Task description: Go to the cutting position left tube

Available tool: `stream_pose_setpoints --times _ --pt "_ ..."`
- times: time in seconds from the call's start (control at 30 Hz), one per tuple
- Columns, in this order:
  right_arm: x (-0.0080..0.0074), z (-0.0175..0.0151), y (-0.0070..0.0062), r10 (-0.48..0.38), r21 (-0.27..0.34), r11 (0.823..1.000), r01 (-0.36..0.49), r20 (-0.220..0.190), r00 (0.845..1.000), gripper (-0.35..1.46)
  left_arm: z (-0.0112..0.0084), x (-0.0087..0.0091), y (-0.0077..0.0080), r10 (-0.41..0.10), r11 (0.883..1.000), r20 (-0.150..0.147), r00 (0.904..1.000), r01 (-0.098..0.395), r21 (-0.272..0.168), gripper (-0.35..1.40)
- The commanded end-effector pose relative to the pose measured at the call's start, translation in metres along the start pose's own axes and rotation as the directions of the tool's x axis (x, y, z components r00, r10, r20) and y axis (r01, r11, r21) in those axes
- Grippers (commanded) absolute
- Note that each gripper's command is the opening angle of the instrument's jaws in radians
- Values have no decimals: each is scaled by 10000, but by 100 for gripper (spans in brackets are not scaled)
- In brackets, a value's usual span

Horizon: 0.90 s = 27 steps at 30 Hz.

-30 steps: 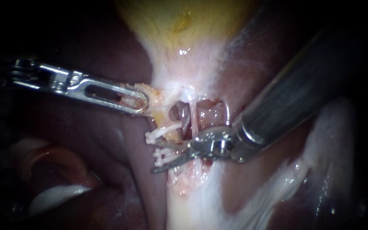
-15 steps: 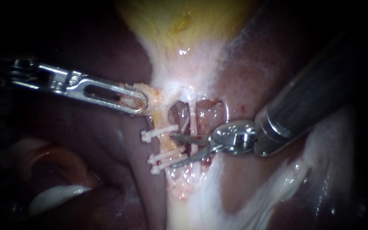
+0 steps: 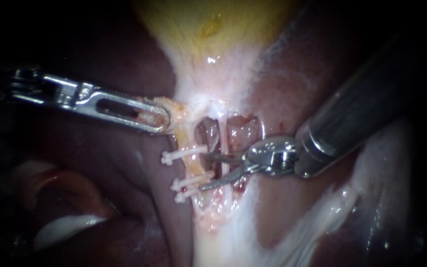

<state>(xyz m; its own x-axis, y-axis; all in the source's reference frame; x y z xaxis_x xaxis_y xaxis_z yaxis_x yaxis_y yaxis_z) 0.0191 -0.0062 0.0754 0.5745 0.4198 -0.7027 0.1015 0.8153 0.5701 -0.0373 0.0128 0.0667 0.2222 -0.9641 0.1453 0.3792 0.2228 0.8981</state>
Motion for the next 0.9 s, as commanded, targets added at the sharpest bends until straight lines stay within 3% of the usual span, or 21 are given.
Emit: stream_pose_setpoints --times 0.03,0.53,0.9 --pt "0 2 0 -6 37 10000 6 3 10000 111 0 0 0 -2 10000 2 10000 2 -5 -35" --pt "13 30 6 776 646 9952 -737 -587 9953 111 1 0 -1 -7 10000 8 10000 7 -11 -35" --pt "22 64 3 1020 1112 9893 -940 -690 9924 111 3 -1 -2 -12 10000 16 10000 12 -18 -35"
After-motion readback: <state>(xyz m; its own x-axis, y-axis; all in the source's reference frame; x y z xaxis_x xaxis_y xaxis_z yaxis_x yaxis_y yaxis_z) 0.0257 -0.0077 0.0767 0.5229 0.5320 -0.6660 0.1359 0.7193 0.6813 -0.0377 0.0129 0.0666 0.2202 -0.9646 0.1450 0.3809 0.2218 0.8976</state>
